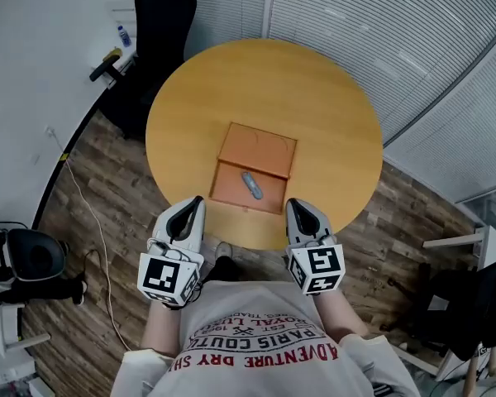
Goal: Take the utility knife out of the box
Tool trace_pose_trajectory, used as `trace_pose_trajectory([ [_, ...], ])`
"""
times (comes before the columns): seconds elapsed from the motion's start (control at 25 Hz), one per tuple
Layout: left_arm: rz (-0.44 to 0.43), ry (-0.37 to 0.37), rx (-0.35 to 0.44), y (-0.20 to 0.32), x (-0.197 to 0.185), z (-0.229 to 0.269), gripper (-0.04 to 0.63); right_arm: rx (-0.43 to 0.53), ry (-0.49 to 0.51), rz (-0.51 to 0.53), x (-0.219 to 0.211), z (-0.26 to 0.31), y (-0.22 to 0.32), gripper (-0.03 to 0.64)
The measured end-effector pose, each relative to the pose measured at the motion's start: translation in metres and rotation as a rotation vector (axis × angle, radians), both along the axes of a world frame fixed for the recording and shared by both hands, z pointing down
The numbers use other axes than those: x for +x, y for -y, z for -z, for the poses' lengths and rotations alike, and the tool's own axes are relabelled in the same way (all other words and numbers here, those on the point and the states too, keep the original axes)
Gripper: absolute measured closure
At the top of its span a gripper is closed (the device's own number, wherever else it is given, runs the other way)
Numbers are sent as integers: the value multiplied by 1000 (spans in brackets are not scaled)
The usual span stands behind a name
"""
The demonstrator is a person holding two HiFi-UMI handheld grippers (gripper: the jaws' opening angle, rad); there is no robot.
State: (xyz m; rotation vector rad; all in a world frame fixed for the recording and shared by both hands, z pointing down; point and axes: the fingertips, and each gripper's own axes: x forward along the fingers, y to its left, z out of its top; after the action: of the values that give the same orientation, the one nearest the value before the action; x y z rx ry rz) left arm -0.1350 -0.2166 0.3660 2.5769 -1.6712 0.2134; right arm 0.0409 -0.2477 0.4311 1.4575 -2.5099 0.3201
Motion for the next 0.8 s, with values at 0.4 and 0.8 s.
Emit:
trace_pose_trajectory([
  [0.4, -128, -10, -52, 83, -45, -14, 600, -85, -28, -140, -35, -23, 53, 611],
  [0.8, -226, -30, -106, 138, -58, -46, 600, -303, -194, -51, -77, -82, 70, 610],
])
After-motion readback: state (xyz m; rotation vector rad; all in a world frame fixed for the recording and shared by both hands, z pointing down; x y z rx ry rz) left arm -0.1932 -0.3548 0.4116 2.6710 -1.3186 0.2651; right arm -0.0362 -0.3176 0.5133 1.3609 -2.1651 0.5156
